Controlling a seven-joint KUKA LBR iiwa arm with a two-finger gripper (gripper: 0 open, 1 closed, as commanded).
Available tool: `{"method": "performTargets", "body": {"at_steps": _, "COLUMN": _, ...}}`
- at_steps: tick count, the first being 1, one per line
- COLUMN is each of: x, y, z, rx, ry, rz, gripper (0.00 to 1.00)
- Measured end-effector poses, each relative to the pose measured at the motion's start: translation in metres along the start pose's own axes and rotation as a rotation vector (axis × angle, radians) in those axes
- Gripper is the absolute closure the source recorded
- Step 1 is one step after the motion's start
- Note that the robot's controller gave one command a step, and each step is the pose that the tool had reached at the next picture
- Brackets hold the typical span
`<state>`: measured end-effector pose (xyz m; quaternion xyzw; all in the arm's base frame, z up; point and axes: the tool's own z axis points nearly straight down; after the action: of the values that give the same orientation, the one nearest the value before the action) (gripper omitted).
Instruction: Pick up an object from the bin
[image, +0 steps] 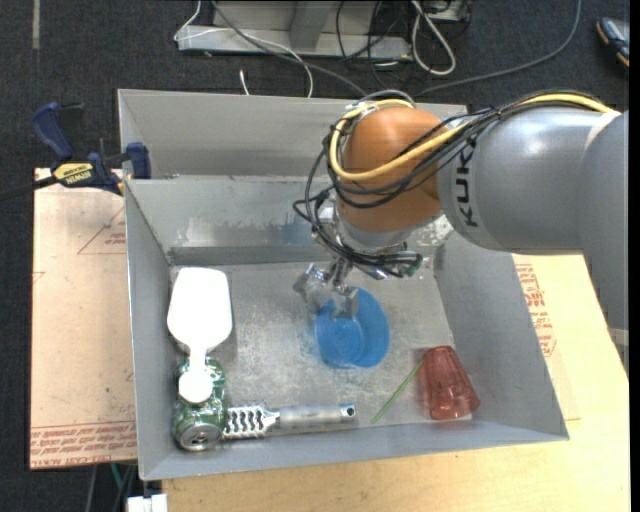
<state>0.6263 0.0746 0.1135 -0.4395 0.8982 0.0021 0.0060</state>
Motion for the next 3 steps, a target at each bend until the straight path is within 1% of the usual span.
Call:
{"method": "performTargets", "body": {"at_steps": 1, "x": -0.013, "y": 0.006, "z": -0.012, "rx": 0.003, "ry": -0.005, "rz": 0.07, "gripper": 1.0}}
{"method": "performTargets", "body": {"at_steps": 2, "x": 0.022, "y": 0.005, "z": -0.015, "rx": 0.003, "ry": -0.004, "rz": -0.077, "gripper": 1.0}}
{"method": "performTargets", "body": {"at_steps": 3, "x": 0.033, "y": 0.019, "z": -0.008, "rx": 0.003, "ry": -0.006, "rz": -0.241, "gripper": 1.0}}
